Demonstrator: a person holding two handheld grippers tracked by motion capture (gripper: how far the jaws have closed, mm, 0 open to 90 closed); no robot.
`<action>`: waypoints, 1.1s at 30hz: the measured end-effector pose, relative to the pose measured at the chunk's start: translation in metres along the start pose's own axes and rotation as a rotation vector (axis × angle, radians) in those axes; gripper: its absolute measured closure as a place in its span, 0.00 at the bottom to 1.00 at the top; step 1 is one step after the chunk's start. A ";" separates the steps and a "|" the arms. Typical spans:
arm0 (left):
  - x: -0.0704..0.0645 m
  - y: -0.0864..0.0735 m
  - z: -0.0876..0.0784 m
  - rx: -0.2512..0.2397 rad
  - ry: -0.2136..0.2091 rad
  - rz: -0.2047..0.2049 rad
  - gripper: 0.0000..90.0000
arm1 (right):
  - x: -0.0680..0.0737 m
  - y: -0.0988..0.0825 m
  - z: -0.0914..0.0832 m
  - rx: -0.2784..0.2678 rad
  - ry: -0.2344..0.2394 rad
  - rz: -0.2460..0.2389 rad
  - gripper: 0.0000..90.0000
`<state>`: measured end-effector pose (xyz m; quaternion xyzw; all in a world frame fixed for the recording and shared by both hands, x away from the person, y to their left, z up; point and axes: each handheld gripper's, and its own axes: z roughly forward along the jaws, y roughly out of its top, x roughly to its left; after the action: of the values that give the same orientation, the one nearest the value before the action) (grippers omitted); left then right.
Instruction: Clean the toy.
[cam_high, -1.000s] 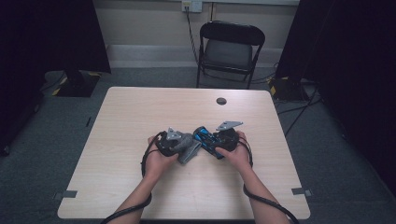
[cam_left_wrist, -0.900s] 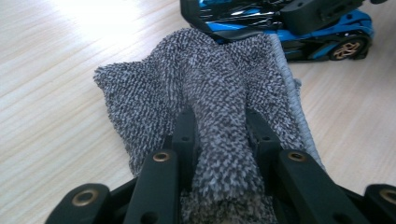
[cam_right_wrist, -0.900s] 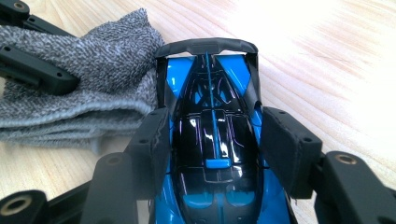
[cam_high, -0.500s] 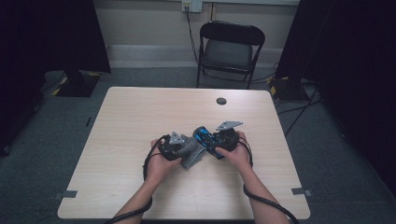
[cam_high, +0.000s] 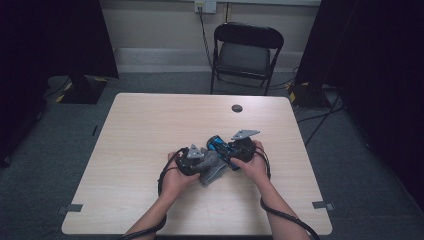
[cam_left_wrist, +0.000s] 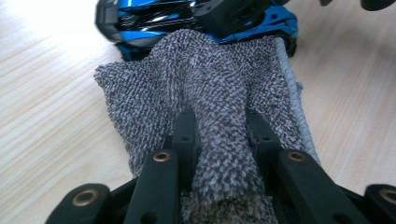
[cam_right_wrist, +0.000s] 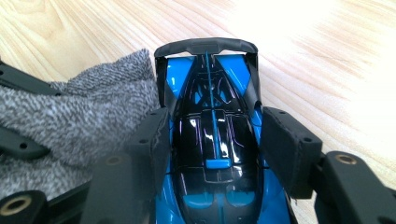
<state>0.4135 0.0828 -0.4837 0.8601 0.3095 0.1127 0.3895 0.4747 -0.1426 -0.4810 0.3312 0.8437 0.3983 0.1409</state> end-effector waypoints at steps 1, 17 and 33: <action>-0.001 0.001 0.000 0.001 -0.003 0.001 0.78 | 0.000 0.000 0.000 0.001 0.001 0.001 0.48; -0.016 0.004 0.005 0.003 -0.036 0.026 0.78 | 0.000 0.001 0.000 0.004 0.000 0.000 0.48; -0.035 0.006 0.011 -0.010 -0.081 0.039 0.78 | 0.000 0.001 0.000 0.007 0.000 0.000 0.48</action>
<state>0.3934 0.0516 -0.4851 0.8679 0.2758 0.0869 0.4039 0.4751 -0.1421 -0.4804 0.3318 0.8449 0.3956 0.1397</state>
